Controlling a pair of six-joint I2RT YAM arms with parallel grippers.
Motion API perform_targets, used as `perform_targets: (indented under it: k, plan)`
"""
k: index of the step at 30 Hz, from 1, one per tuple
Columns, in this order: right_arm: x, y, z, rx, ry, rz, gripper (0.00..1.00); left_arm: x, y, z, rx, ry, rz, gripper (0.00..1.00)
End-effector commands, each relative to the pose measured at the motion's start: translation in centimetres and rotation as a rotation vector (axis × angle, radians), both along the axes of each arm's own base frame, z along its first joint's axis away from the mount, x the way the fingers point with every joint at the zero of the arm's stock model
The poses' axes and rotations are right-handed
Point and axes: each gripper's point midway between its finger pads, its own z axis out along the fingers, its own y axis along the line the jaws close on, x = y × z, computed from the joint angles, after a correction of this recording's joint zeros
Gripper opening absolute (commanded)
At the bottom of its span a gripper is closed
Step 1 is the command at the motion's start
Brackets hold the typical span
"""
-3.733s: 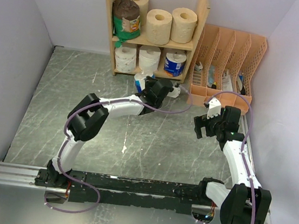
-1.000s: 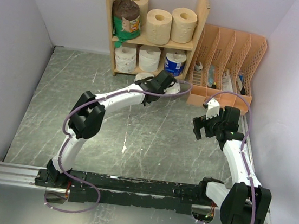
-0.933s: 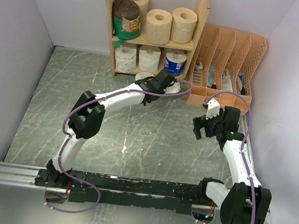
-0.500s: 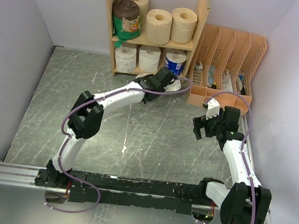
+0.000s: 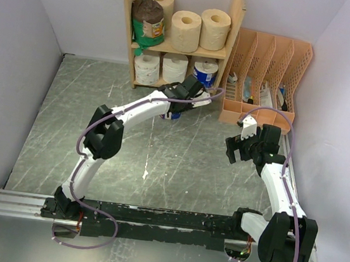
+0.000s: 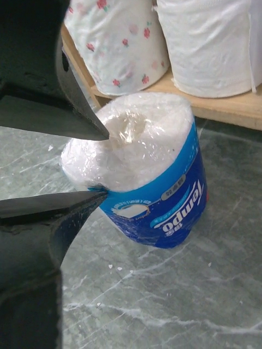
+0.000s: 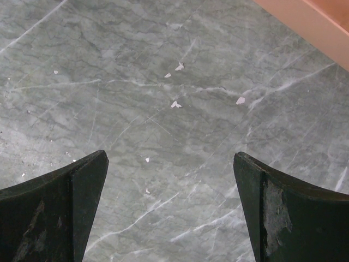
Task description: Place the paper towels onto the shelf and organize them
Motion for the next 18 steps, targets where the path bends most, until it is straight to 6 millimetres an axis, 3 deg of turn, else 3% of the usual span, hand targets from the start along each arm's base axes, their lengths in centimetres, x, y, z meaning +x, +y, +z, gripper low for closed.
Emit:
perform_targets:
  k: [1,3,6,13,16,18]
  plan:
    - [-0.2,0.1,-0.3,0.005,0.018,0.011,1.00,-0.6,-0.1,-1.9,-0.018,0.119,-0.017,0.52]
    - [-0.3,0.1,-0.3,0.006,0.020,0.011,1.00,-0.4,0.1,-2.4,-0.019,0.141,-0.015,0.53]
    - [-0.3,0.1,-0.3,0.006,0.021,0.013,1.00,0.0,0.4,-2.9,-0.018,0.156,-0.004,0.65]
    - [-0.3,0.2,-0.4,0.008,0.023,0.016,1.00,0.6,0.7,-3.1,-0.009,0.138,0.000,0.65]
    - [-0.3,0.2,-0.3,0.007,0.022,0.017,1.00,0.9,0.7,-3.0,-0.008,0.121,0.005,0.61]
    - [-0.3,0.2,-0.3,0.007,0.021,0.016,1.00,1.1,0.7,-3.0,-0.007,0.115,0.009,0.49]
